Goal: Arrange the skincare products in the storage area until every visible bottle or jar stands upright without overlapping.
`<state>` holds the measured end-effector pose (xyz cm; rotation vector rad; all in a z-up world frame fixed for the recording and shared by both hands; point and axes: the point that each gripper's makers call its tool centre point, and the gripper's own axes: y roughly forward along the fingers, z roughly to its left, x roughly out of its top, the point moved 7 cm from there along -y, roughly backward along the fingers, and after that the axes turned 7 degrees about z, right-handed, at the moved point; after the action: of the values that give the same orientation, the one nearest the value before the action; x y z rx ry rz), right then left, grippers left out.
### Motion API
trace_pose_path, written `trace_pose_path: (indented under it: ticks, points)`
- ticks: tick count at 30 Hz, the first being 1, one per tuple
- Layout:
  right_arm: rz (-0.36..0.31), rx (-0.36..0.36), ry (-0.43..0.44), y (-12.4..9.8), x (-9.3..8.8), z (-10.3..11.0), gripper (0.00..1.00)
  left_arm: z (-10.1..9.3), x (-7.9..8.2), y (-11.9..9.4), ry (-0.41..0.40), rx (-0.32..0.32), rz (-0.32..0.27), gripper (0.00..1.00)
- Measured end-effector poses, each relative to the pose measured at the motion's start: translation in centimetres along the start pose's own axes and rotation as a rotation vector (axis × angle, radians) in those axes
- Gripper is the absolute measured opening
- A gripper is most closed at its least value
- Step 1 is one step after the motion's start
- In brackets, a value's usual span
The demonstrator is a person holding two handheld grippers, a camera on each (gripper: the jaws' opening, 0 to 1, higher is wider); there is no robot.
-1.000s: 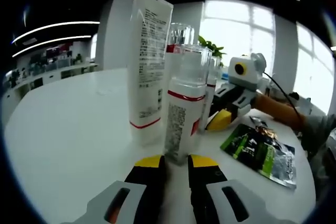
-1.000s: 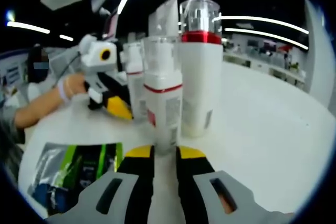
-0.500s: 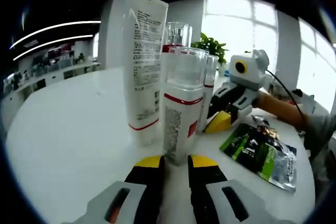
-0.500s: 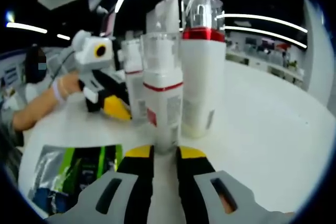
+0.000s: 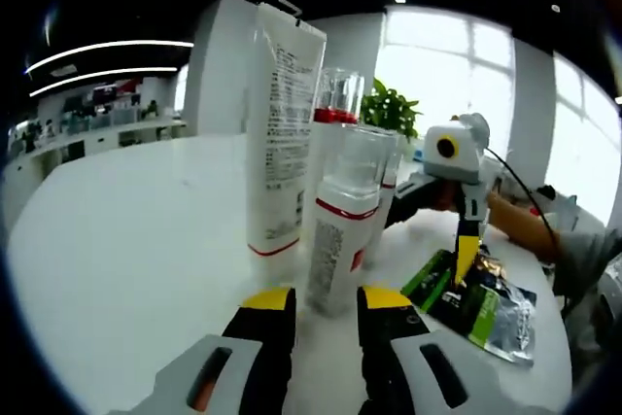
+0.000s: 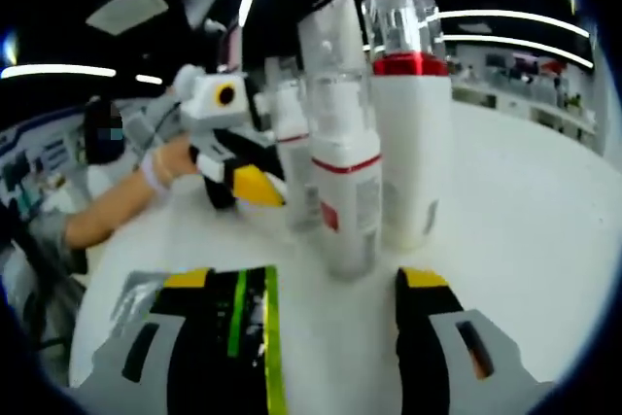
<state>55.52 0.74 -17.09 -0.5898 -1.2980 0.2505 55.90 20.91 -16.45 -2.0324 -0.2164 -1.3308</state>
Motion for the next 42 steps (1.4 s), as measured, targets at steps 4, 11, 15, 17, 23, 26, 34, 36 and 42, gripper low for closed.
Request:
trace_pose_path:
  ticks: [4,11,15,17,23,26,34,36,42]
  points:
    - [-0.008,0.068,0.027,-0.8,0.1,0.4,1.0,-0.7,-0.2,-0.5,-0.017,-0.04,0.015,0.49]
    - [0.022,0.148,0.076,-1.7,0.0,1.2,1.0,-2.2,0.2,-1.9,-0.063,-0.161,-0.019,0.63]
    - [0.043,0.183,0.034,-2.7,0.3,2.2,1.0,-3.3,0.3,-3.3,-0.051,-0.225,-0.048,0.71]
    - [0.034,0.236,-0.012,-3.8,0.9,3.4,1.0,-4.1,0.6,-4.5,0.007,-0.233,-0.087,0.81]
    - [-0.241,0.207,-0.245,-8.7,5.3,6.3,1.0,-4.8,3.3,-7.8,0.115,-0.151,-0.228,1.0]
    - [-0.309,0.121,-0.314,-10.5,7.0,7.3,1.0,-6.0,3.8,-8.1,0.162,-0.121,-0.226,1.0]
    - [-0.356,-0.06,-0.543,-12.6,6.2,11.0,1.0,-8.3,2.4,-6.9,0.178,0.031,-0.057,1.0]
    - [-0.322,-0.076,-0.564,-12.5,4.9,11.9,1.0,-9.2,1.8,-7.2,0.184,0.044,-0.06,1.0]
    - [-0.25,-0.084,-0.625,-11.4,0.5,16.2,0.97,-11.6,-0.7,-7.8,0.116,0.07,-0.144,1.0]
